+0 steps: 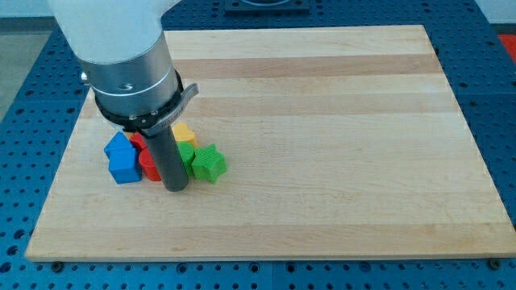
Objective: Place the green star top to the red star
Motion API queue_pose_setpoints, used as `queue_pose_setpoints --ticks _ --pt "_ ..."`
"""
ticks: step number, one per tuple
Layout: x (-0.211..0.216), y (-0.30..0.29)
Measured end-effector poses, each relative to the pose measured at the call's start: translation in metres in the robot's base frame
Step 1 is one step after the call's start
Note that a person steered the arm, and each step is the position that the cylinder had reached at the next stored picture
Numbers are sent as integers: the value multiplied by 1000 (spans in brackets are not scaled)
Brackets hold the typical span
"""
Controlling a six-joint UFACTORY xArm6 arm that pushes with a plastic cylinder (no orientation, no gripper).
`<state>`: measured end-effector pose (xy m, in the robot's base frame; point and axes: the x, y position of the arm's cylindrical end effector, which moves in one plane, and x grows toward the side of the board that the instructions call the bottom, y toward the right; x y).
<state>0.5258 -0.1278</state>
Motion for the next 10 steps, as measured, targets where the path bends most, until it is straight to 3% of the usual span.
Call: queue_pose_setpoints --ticks 1,2,4,5,8,10 --pt "-8 0" --pt "10 0" --pt "92 17" --pt "55 48" --pt "-71 51" --pt "-92 51"
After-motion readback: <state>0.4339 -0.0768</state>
